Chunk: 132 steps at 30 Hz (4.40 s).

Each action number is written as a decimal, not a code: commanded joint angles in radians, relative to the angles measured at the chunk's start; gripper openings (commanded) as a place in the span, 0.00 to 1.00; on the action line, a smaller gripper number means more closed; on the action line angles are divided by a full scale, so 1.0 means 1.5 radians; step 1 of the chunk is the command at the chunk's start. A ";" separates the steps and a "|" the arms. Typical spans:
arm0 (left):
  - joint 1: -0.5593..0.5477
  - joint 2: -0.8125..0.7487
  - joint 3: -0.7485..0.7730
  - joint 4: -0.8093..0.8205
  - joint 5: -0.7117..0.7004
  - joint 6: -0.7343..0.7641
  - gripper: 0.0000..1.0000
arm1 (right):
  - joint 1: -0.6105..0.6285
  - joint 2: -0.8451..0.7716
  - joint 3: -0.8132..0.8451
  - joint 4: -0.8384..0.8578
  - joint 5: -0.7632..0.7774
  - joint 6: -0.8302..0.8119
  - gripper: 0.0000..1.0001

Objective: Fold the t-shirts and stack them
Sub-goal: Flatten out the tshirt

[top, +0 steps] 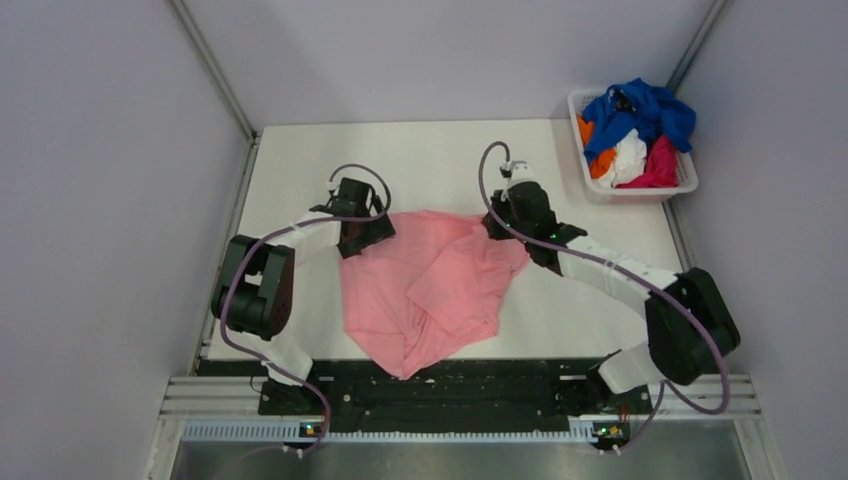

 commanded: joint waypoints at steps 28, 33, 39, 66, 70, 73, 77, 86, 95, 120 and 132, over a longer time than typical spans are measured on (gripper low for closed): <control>0.108 0.008 0.113 -0.146 -0.117 -0.013 0.93 | 0.028 -0.384 -0.237 -0.065 -0.011 0.068 0.99; 0.108 0.071 0.159 -0.146 -0.097 -0.007 0.87 | 0.028 -0.311 -0.189 -0.049 -0.111 0.006 0.99; 0.108 0.110 0.176 -0.146 -0.091 -0.005 0.71 | 0.061 -0.176 -0.088 -0.044 -0.133 -0.089 0.96; 0.108 -0.003 0.102 -0.138 -0.133 0.018 0.00 | 0.124 0.274 0.235 -0.130 -0.189 -0.322 0.36; 0.108 -0.008 0.095 -0.135 -0.128 0.018 0.00 | 0.129 0.248 0.209 -0.088 -0.241 -0.297 0.43; 0.108 -0.016 0.089 -0.132 -0.125 0.016 0.00 | 0.131 0.246 0.207 -0.079 -0.224 -0.281 0.40; 0.108 -0.036 0.078 -0.129 -0.125 0.018 0.00 | 0.131 0.274 0.223 -0.098 -0.177 -0.269 0.38; 0.108 -0.112 0.058 -0.136 -0.139 0.019 0.00 | 0.131 0.222 0.190 -0.047 0.010 -0.173 0.00; 0.108 -0.288 0.065 -0.169 -0.212 0.019 0.00 | 0.122 -0.089 0.086 -0.046 0.390 -0.086 0.00; 0.108 -0.657 0.406 -0.115 -0.232 0.175 0.00 | 0.121 -0.549 0.421 -0.168 0.130 -0.302 0.00; 0.108 -0.533 0.298 -0.068 -0.287 0.152 0.00 | 0.120 -0.454 0.293 -0.071 0.439 -0.377 0.00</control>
